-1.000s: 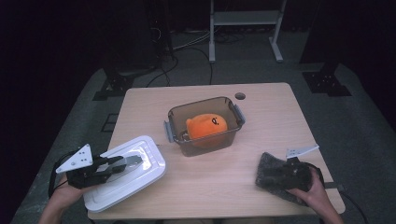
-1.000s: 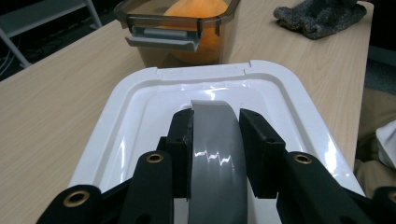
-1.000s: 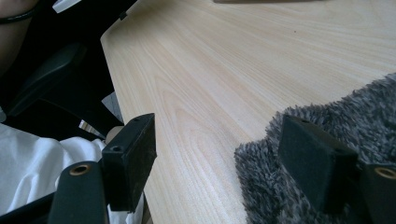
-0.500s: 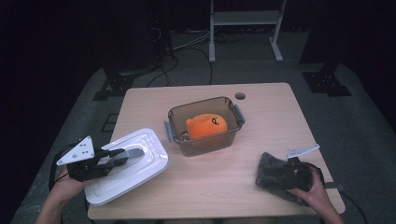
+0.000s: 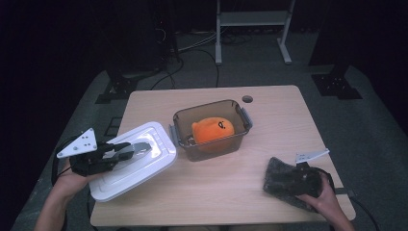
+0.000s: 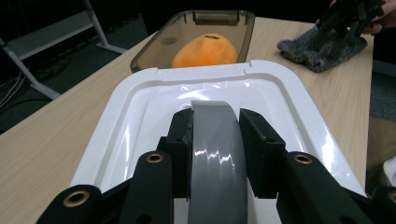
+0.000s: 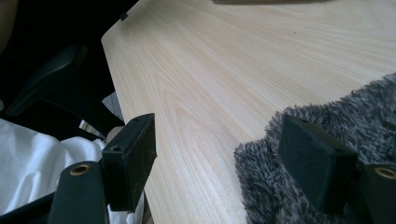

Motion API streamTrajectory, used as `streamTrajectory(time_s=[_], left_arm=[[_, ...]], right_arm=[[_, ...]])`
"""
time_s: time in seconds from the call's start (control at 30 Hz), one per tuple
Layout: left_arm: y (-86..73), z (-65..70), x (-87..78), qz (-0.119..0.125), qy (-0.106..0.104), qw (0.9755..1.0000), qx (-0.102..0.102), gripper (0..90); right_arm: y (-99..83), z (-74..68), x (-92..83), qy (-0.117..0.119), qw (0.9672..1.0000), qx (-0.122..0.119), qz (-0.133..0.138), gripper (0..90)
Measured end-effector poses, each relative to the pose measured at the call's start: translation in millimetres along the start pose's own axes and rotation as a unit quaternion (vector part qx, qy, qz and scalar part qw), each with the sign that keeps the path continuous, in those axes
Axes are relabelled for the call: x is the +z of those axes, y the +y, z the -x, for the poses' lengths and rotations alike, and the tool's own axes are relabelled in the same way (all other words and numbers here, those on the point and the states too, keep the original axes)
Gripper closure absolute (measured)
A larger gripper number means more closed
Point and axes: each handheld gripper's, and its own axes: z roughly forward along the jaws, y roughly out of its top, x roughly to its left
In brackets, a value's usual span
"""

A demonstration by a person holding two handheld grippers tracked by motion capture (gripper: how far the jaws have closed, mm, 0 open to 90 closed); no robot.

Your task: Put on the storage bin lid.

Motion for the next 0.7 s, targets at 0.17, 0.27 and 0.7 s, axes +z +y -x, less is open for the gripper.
streamTrajectory(time_s=[0.17, 0.27, 0.7], left_arm=[[9.9, -5.0, 4.0, 0.009, -0.001, 1.0000, -0.004, 66.4], [16.6, -6.4, 7.3, 0.007, -0.003, 1.0000, 0.001, 66.4], [35.7, -8.8, 28.3, 0.007, -0.008, 0.9999, 0.008, 66.6]], right_arm=[[0.0, 0.2, -0.4, 0.000, 1.0000, 0.002, -0.001, 26.7], [0.0, 0.3, -0.2, 0.000, 1.0000, 0.001, -0.001, 26.7], [0.1, 0.1, -0.9, 0.000, 1.0000, -0.001, 0.001, 26.7]])
